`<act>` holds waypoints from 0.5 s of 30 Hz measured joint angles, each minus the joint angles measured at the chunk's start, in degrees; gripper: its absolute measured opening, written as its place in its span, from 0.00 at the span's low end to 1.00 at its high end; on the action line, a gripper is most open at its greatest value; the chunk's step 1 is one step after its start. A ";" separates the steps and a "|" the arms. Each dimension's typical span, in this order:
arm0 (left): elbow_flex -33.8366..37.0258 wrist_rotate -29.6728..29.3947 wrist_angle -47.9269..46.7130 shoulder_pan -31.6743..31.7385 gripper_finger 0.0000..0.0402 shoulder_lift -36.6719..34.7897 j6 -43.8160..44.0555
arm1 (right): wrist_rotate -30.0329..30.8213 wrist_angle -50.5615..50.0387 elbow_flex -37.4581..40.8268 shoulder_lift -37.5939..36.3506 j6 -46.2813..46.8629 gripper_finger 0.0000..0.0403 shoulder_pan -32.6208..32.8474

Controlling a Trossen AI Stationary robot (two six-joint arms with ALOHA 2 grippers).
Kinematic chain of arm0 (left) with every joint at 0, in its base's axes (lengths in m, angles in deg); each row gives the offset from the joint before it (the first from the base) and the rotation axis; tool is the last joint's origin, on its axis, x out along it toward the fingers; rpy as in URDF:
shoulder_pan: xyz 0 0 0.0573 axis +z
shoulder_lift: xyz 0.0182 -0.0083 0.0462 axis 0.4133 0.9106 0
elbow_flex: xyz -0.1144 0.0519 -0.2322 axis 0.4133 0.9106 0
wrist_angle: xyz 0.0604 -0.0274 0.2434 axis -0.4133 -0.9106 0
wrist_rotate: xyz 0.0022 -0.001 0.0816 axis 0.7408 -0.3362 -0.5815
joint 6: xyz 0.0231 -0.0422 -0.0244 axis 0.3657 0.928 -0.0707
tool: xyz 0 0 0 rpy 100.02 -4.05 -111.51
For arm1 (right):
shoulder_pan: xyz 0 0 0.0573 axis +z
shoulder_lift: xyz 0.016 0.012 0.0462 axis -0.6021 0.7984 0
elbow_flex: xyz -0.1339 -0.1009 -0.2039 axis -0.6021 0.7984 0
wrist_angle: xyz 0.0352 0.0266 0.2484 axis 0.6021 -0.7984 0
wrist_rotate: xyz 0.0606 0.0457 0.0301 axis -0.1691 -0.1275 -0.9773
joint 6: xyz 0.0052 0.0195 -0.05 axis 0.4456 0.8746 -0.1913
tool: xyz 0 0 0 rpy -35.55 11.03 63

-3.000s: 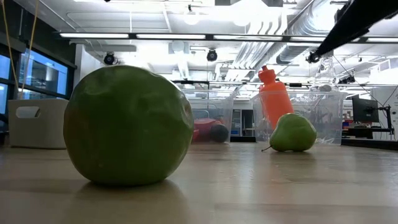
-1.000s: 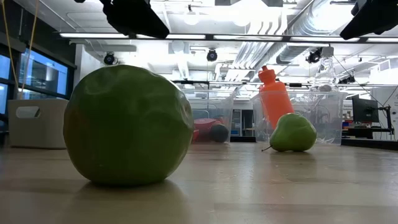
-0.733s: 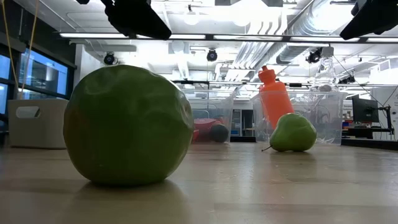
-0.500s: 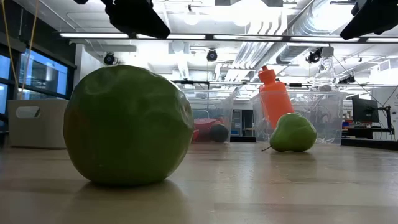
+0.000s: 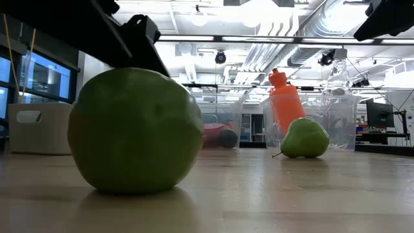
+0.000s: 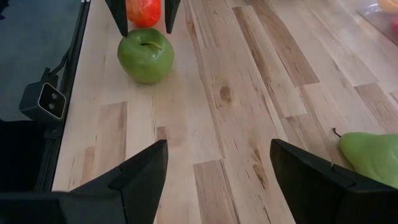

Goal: Pick & Place Food Item
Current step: Put the green apple into the transparent bin

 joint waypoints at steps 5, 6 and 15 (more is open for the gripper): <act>-0.03 0.00 2.18 0.00 0.76 0.85 -0.02 | 0.00 0.00 0.00 0.00 0.00 0.68 0.00; -0.03 0.00 2.25 0.00 0.76 0.85 -0.02 | 0.00 0.03 0.00 0.00 0.00 0.68 0.00; 0.08 -0.83 3.55 -0.17 0.76 0.96 -1.31 | -0.02 0.02 0.00 0.00 0.00 0.68 0.00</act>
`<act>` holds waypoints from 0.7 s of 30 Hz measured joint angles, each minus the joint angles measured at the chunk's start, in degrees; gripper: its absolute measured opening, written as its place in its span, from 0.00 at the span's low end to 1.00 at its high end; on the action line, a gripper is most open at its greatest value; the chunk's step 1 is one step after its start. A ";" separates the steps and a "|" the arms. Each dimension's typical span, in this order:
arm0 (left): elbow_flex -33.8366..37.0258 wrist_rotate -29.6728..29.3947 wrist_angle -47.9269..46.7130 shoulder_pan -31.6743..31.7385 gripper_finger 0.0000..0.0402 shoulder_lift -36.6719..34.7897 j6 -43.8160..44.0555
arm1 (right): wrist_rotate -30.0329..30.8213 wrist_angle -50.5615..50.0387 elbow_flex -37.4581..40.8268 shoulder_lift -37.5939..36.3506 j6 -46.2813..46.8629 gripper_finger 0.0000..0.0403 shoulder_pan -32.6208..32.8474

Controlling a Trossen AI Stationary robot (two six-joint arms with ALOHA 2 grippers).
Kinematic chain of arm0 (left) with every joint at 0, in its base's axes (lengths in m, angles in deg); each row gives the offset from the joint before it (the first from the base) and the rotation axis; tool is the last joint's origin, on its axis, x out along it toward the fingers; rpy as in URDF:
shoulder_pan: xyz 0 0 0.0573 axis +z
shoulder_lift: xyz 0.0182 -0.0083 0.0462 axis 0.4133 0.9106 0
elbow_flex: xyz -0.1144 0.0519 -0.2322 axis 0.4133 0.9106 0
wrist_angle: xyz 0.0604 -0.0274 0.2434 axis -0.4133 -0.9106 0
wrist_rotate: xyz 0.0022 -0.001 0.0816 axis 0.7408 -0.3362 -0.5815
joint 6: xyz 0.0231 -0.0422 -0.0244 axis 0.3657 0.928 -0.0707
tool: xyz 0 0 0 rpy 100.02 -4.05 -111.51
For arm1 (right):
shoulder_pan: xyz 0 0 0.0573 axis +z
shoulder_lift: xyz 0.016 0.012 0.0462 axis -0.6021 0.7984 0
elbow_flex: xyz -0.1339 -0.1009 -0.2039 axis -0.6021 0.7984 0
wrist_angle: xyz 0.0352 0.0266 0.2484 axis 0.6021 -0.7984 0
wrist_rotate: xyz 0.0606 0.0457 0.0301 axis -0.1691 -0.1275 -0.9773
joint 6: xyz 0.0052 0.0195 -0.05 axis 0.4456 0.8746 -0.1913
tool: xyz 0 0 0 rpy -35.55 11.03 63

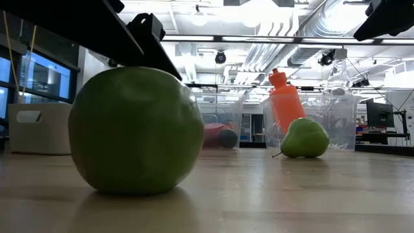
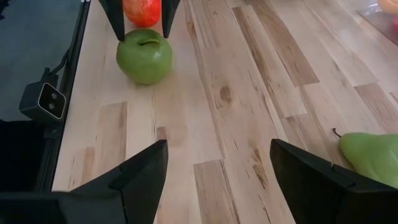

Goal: Pick & Place Food Item
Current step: Put the green apple into the transparent bin

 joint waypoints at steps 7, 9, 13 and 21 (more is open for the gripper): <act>0.07 -1.20 0.66 0.42 0.76 -0.31 0.16 | 0.02 0.00 0.00 0.00 0.00 0.68 0.00; 0.07 -1.06 0.60 0.27 0.76 -0.97 -1.07 | 0.00 0.00 0.00 0.00 0.00 0.68 0.00; 0.07 -0.16 0.97 -1.60 0.76 -1.68 -5.86 | -0.07 -0.04 0.03 0.00 0.00 0.68 0.00; 0.07 -0.88 -0.91 -5.16 0.76 -1.64 -9.85 | -0.11 -0.04 0.07 0.00 0.00 0.68 0.00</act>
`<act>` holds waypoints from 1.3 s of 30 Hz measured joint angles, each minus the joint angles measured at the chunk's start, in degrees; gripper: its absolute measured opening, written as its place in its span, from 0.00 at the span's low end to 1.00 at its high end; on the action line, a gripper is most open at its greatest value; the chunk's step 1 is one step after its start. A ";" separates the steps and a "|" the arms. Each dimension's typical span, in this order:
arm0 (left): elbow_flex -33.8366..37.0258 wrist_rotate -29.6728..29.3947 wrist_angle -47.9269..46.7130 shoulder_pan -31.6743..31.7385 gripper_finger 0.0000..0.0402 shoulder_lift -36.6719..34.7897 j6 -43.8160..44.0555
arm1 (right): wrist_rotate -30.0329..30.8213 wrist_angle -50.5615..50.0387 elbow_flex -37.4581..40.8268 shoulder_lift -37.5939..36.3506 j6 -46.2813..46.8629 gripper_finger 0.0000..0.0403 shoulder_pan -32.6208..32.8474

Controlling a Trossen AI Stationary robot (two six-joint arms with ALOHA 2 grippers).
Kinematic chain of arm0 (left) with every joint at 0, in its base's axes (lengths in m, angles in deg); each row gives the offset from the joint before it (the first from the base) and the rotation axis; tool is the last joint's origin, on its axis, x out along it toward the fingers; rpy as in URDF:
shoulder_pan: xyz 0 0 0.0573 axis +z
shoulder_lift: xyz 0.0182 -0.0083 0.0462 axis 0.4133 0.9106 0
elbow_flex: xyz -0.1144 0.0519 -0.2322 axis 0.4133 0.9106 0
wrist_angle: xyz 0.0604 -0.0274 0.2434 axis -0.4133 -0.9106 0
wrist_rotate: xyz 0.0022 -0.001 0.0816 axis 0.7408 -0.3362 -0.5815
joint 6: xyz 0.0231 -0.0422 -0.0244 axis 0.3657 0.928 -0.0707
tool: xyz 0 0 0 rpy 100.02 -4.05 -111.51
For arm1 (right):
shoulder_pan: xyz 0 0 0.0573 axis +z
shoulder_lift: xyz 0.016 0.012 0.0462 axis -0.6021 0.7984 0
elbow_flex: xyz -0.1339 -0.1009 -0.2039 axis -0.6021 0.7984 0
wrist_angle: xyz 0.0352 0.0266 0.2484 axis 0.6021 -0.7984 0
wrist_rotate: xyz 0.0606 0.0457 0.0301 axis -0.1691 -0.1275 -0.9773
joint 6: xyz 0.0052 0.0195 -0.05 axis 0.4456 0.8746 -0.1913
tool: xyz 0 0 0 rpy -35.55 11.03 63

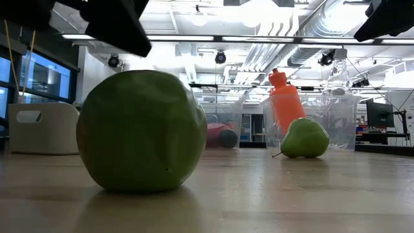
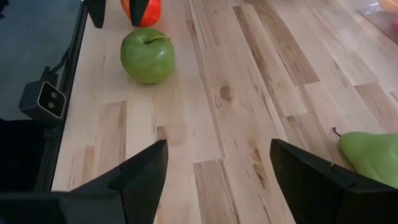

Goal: Pick & Place Food Item
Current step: Put the green apple into the transparent bin

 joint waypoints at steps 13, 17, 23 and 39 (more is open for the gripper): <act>0.00 -8.81 -3.56 0.17 0.76 0.02 11.92 | -0.04 0.00 0.00 0.00 -0.02 0.68 0.00; 0.00 -8.82 -3.91 0.19 0.76 0.02 14.82 | -0.02 0.00 0.00 0.00 -0.02 0.68 0.00; 0.00 -8.84 -3.99 0.19 0.76 0.02 18.04 | -0.04 0.00 0.00 0.00 -0.02 0.68 0.00; -0.22 -9.23 -2.91 0.15 0.76 3.00 22.46 | -0.05 -0.01 0.00 0.00 -0.02 0.68 0.00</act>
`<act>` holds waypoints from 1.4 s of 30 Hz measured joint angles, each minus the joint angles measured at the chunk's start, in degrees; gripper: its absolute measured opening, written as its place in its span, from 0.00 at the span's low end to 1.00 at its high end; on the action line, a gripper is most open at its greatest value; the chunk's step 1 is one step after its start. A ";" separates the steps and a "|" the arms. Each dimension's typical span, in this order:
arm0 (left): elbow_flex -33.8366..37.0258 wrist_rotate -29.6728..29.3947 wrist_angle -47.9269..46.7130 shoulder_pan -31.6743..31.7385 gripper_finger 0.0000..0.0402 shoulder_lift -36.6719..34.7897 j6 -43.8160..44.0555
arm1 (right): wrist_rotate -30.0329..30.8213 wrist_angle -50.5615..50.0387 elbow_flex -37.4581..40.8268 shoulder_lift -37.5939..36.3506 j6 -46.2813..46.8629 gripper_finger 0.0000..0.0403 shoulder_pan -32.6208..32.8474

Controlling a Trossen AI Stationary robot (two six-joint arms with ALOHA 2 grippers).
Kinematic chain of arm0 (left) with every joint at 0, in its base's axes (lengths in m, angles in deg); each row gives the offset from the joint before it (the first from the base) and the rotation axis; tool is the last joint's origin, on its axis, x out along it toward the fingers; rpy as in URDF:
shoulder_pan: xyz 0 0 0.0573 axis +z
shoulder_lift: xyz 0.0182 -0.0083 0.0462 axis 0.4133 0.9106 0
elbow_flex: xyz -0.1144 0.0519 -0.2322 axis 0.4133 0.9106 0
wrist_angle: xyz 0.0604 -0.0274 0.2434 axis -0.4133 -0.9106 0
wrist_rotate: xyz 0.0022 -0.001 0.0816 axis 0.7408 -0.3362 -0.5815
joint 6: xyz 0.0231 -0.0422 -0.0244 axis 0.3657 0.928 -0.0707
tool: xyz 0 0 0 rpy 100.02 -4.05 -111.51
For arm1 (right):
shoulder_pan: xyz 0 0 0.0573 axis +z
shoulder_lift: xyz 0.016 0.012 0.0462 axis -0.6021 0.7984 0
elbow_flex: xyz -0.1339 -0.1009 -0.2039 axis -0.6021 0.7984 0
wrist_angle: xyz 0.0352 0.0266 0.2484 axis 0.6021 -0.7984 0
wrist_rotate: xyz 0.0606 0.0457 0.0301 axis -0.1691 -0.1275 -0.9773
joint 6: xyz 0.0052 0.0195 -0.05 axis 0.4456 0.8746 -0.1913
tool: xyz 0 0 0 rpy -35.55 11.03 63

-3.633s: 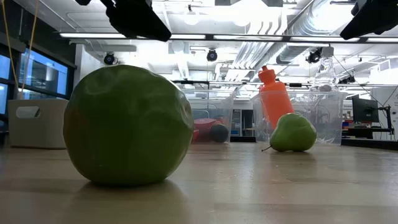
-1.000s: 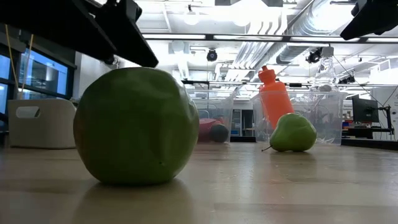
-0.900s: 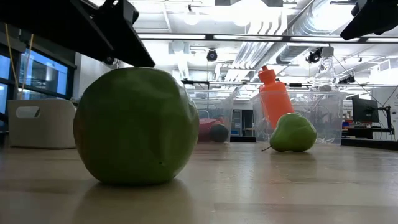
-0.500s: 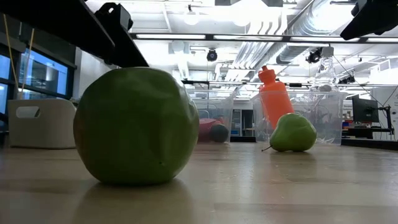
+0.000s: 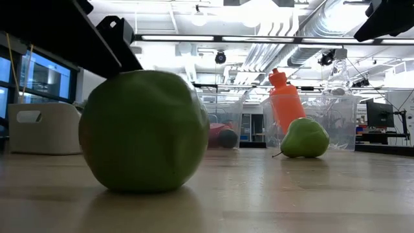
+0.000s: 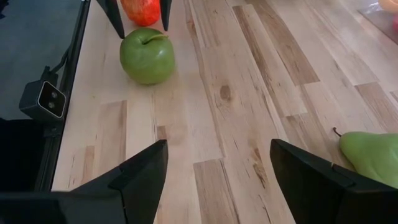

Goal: Pick & Place Food Item
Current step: Put the green apple into the transparent bin

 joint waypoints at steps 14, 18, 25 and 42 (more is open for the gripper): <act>0.07 -0.15 0.87 0.93 0.76 1.68 2.21 | 0.00 -0.08 0.00 0.00 -0.17 0.68 0.00; 0.02 -0.22 1.39 1.46 0.76 2.14 2.17 | 0.01 -0.10 0.00 0.00 -0.17 0.68 0.00; 0.04 -0.19 1.34 1.51 0.73 2.16 2.83 | 0.01 -0.16 -0.04 0.00 -0.17 0.68 0.00; 0.11 -0.55 1.21 1.51 0.55 2.18 4.73 | 0.01 -0.18 -0.07 0.00 -0.20 0.68 0.00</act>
